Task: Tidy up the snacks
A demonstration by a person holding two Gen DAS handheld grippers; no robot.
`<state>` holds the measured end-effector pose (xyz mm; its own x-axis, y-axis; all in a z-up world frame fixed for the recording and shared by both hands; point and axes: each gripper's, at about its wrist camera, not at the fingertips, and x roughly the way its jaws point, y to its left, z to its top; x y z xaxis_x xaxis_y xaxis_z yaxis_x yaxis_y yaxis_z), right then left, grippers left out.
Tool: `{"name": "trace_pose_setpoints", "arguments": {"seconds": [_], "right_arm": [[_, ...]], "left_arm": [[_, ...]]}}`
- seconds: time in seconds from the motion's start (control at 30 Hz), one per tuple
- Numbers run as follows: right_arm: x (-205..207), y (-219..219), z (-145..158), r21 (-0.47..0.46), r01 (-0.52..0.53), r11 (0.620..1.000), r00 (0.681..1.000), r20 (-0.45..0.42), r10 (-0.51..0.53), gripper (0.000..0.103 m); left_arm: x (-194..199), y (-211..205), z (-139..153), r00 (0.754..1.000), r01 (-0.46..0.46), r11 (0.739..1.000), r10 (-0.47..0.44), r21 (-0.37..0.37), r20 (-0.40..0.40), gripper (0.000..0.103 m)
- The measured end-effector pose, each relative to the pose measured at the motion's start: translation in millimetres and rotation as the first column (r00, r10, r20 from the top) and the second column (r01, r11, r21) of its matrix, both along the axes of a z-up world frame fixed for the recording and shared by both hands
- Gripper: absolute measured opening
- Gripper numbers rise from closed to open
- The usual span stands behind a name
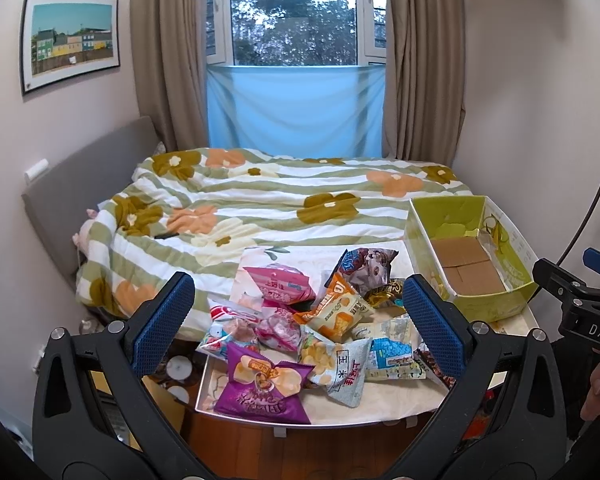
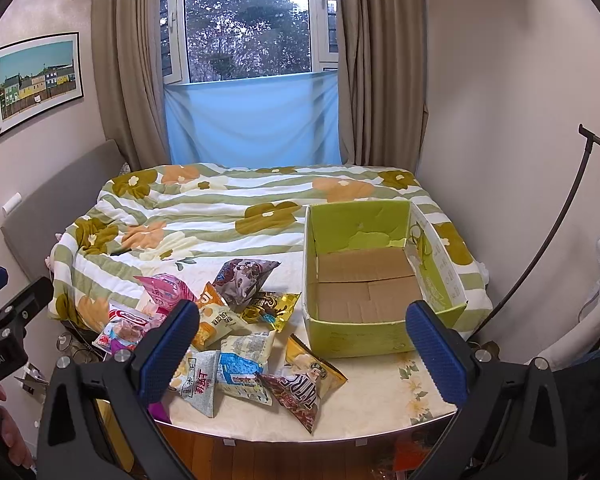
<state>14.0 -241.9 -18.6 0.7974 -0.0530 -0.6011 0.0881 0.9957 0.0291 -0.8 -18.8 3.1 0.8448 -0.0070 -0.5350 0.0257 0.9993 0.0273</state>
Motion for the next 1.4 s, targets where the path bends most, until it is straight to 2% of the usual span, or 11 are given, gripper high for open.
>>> {"name": "trace_pose_setpoints", "arguments": {"seconds": [1.3,1.4], "right_arm": [[9.6,4.4,3.8,0.003,-0.009,1.000,1.000,0.001,0.009,0.103],[11.7,1.4,4.1,0.001,-0.017,1.000,1.000,0.007,0.017,0.103]], "left_arm": [[7.7,-7.5,0.0,1.000,0.001,1.000,-0.001,0.002,0.001,0.102],[8.5,-6.9,-1.9,1.000,-0.001,1.000,0.000,-0.013,-0.017,0.102]]}}
